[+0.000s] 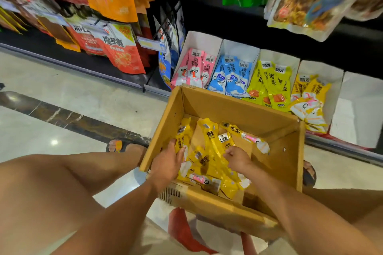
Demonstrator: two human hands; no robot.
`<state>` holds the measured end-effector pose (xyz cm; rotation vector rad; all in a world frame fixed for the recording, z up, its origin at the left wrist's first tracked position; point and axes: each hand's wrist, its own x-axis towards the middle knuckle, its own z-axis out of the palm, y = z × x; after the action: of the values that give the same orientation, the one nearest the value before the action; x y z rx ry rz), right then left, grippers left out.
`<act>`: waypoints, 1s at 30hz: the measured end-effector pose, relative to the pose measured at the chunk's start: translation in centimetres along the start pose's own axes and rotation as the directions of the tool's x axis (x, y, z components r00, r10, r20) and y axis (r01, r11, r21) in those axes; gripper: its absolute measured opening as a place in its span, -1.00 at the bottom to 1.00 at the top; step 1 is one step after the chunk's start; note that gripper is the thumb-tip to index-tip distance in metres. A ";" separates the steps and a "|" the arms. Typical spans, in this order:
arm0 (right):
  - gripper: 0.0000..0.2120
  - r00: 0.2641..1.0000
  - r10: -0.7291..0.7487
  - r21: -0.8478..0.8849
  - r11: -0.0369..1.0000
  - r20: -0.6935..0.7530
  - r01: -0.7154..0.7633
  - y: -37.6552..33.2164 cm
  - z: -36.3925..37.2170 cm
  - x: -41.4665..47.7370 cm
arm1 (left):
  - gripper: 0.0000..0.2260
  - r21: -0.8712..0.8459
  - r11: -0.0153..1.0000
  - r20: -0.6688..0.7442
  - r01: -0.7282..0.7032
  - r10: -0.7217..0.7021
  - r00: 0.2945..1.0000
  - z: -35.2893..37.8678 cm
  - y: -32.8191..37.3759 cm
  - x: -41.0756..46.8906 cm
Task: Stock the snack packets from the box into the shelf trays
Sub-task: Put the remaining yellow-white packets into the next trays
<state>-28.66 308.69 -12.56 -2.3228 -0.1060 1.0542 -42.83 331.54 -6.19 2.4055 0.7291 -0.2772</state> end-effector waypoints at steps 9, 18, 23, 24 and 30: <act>-0.81 0.968 -0.232 0.159 0.957 -0.092 0.244 -8.6 -10.0 -6.6 | -0.79 -0.464 0.876 -0.044 -0.133 0.127 0.991 -5.2 7.4 4.0; -0.84 0.881 -0.383 0.299 0.837 -0.279 0.458 -13.7 -16.4 -12.2 | -0.76 -0.568 0.810 0.042 -0.145 0.204 0.978 -12.0 16.7 7.0; -0.87 0.853 -0.398 0.325 0.801 -0.337 0.502 -15.1 -16.0 -11.7 | -0.75 -0.727 0.686 0.125 -0.027 0.171 0.977 -11.3 20.3 7.7; -0.89 0.845 -0.399 0.304 0.806 -0.355 0.508 -15.2 -15.9 -11.3 | -0.73 -0.739 0.674 0.150 -0.001 0.165 0.975 -11.0 20.8 8.0; -0.84 0.775 -0.395 0.194 0.819 -0.493 0.541 -15.0 -15.7 -8.4 | -0.33 -0.803 0.594 0.203 0.043 0.205 0.957 -10.6 22.9 8.7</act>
<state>-20.83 311.14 9.23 -2.0065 -0.3053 0.2584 -22.53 326.48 10.42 1.4679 0.4563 -0.1789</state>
